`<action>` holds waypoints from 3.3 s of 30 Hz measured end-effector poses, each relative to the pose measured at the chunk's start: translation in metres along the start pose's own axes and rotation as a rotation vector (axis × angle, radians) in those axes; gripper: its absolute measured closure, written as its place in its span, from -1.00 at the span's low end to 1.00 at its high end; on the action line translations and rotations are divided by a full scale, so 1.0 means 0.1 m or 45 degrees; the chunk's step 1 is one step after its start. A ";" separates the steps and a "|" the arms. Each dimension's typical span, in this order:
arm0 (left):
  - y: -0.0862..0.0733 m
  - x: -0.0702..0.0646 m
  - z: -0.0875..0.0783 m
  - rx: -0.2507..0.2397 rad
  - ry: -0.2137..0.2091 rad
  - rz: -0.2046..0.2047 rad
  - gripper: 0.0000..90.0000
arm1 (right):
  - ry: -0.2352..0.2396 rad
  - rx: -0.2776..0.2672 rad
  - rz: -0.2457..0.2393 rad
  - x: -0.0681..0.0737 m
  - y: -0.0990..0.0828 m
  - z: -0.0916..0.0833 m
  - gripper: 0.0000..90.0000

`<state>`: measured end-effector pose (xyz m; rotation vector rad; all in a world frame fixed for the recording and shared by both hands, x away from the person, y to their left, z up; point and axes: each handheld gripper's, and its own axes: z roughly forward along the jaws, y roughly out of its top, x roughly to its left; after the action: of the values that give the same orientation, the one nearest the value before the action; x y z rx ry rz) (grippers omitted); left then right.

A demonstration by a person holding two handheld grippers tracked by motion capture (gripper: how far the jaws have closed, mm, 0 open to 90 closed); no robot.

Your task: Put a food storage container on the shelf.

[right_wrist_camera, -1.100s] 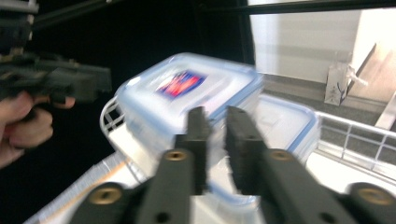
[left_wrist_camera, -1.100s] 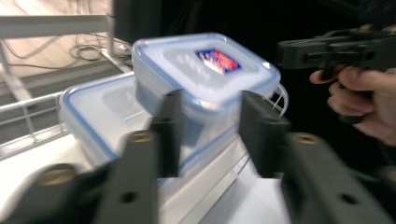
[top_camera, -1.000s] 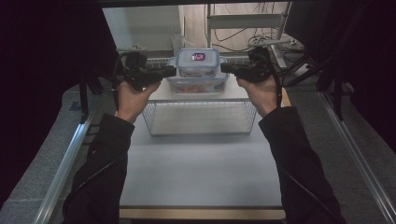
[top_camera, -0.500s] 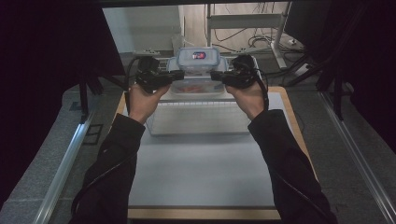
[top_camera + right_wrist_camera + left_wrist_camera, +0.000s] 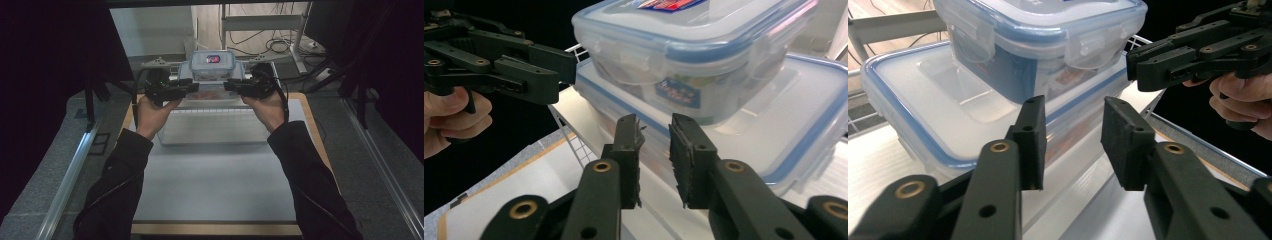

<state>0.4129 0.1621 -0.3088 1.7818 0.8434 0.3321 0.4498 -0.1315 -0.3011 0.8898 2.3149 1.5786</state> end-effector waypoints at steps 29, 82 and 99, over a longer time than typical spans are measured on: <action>-0.59 -0.36 -0.18 0.055 0.022 0.137 -0.67 | 0.002 0.058 -0.138 0.29 -0.38 -0.17 -0.34; -2.10 -0.81 -0.21 0.193 0.138 0.218 -0.97 | -0.108 0.200 -0.187 0.49 -1.88 -0.50 -1.00; -2.45 -0.93 -0.29 0.243 0.179 0.231 -0.98 | -0.125 0.251 -0.181 0.56 -2.39 -0.63 -1.00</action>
<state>0.2364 0.1587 -0.5045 2.0380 0.8357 0.5144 0.2882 -0.2070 -0.4806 0.8035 2.4341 1.2397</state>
